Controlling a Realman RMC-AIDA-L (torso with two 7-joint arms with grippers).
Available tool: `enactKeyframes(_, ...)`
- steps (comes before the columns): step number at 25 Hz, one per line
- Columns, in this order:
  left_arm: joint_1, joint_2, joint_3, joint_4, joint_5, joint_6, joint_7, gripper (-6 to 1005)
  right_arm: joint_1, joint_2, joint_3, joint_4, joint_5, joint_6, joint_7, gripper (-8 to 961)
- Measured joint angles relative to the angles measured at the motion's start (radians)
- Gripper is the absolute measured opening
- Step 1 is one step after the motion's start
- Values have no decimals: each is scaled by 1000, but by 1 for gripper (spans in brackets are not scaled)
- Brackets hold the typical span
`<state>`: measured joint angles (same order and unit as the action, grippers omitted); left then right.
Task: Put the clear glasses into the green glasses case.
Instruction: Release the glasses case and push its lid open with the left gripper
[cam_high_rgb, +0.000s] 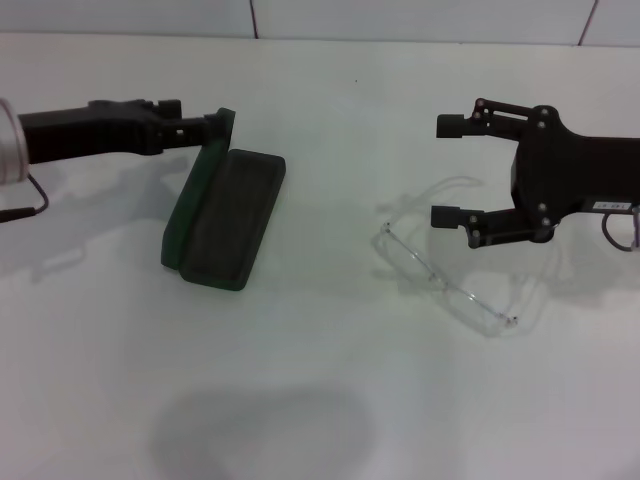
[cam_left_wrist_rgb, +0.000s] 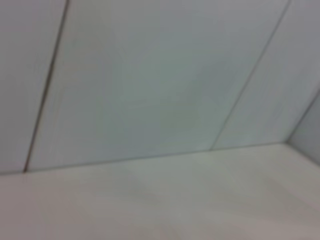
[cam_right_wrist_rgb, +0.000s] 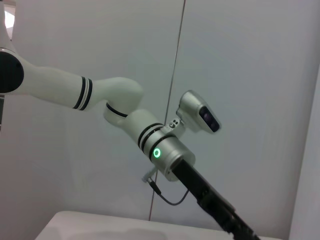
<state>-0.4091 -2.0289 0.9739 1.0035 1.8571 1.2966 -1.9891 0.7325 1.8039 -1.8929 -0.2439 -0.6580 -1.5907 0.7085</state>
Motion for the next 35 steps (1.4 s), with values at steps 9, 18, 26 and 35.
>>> enactKeyframes(9, -36, -54, 5, 9, 209, -118, -89, 857, -8, 8, 0, -2, 0, 0, -4, 881)
enactKeyframes(18, -48, -58, 54, 18, 308, -157, -158, 854, -8, 12, 0, -15, 0, 0, -3, 880)
enactKeyframes(26, -45, -59, 112, 49, 349, -161, -204, 850, -11, 12, 0, -27, 0, 0, -4, 879)
enactKeyframes(35, -48, -57, 128, 67, 383, -152, -264, 723, -13, 12, 0, -28, 0, 2, -3, 878)
